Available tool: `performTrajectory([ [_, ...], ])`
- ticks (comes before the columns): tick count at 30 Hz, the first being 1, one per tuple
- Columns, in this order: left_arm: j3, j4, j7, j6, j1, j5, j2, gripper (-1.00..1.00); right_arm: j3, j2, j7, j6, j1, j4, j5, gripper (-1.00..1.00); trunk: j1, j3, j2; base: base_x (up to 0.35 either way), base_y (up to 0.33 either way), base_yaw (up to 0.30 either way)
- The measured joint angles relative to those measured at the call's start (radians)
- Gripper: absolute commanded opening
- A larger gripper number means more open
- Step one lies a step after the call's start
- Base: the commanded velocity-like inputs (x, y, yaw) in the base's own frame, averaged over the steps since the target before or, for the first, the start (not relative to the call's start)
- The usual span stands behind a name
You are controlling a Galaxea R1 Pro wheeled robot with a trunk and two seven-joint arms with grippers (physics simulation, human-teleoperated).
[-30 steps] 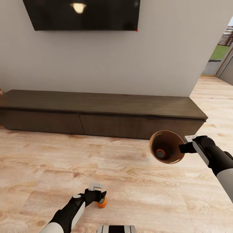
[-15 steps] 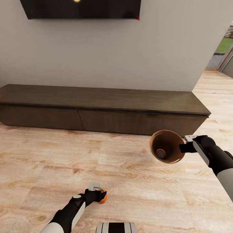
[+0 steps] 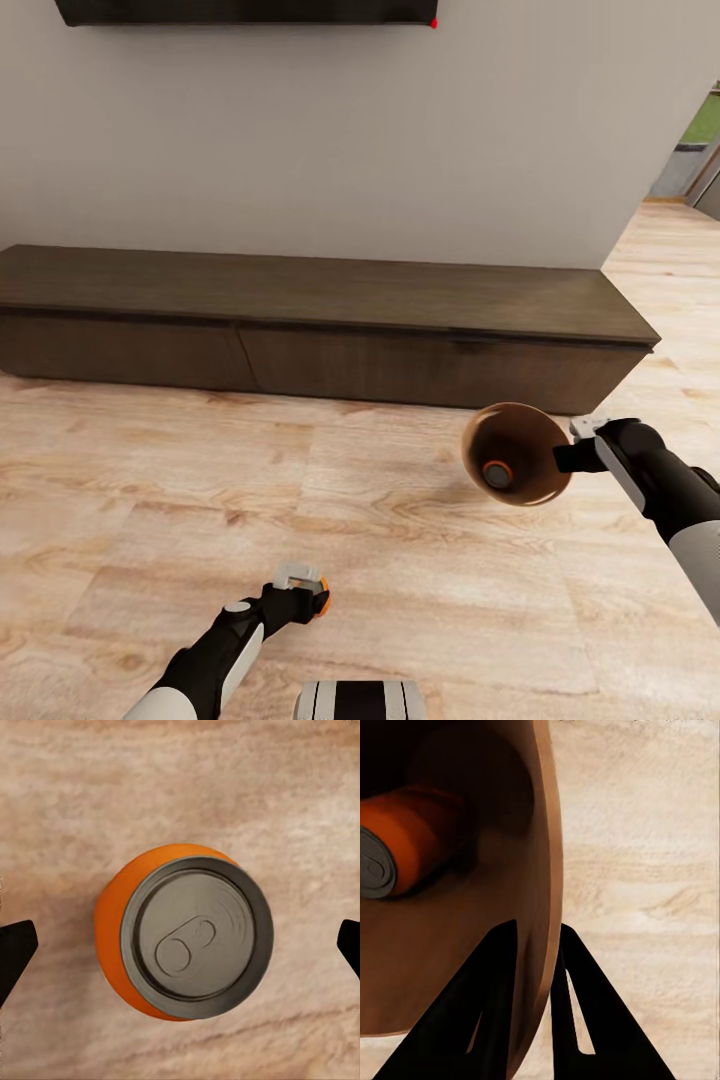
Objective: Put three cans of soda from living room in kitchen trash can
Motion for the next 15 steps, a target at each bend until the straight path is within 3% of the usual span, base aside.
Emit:
performTrajectory([
  [4,0.000,-0.002,0.000,0.000,0.000,0.000,0.000,1.00,-0.002,0.005,-0.001,0.000,0.000,0.001,0.039,-1.00,0.000,0.000,0.000,0.000,0.000,0.000],
  [15,-0.001,0.000,0.000,0.000,0.000,0.000,-0.001,1.00,0.000,0.008,0.000,0.000,0.000,0.001,0.043,-1.00,0.001,-0.004,0.000,0.000,0.000,0.000],
])
